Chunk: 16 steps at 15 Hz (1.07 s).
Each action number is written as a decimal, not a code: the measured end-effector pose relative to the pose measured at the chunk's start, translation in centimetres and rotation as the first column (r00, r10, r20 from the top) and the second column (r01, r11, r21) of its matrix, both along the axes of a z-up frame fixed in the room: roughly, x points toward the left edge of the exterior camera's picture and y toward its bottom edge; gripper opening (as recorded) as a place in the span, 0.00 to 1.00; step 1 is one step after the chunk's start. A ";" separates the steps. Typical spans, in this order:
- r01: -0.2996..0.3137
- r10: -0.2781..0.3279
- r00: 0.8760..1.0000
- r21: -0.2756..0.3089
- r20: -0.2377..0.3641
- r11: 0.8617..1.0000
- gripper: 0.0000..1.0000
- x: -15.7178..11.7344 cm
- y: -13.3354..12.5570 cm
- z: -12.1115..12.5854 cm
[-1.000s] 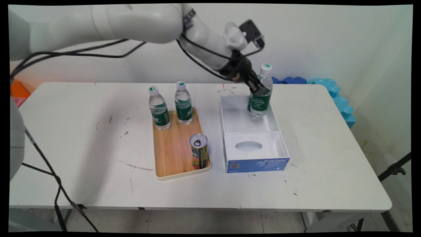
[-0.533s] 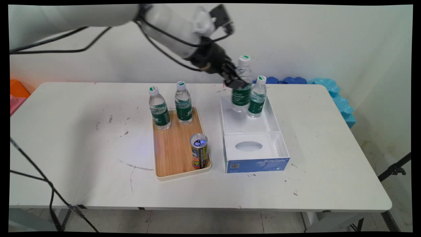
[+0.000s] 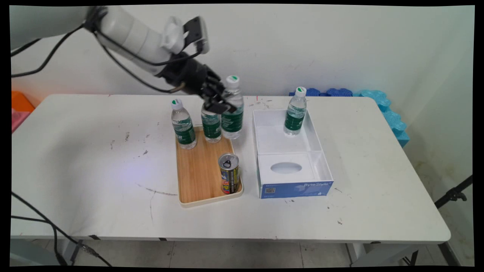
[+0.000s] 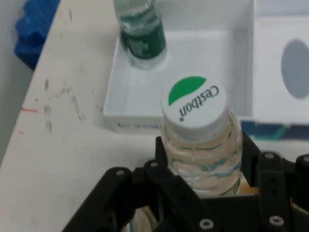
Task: Place the picked object on the tray
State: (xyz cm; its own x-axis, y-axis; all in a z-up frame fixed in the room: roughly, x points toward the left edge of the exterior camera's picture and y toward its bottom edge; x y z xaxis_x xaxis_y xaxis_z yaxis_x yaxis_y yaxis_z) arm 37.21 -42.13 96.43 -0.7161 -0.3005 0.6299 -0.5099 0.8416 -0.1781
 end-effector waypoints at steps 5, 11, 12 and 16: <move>0.047 -0.047 0.999 0.015 0.024 0.999 0.00 2.2 1.7 -2.8; 0.064 -0.065 0.997 0.015 0.043 0.998 0.00 2.8 2.0 -6.1; 0.064 -0.065 0.997 0.014 0.046 0.998 0.00 2.9 1.9 -6.6; 0.059 -0.060 0.997 0.013 0.050 0.998 0.00 2.8 1.7 -8.3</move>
State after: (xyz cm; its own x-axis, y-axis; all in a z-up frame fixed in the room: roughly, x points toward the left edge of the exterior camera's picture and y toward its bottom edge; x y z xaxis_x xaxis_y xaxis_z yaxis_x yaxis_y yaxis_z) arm 40.00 -40.42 88.11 -0.7636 -0.2632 0.5897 -0.4494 0.8723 -0.1926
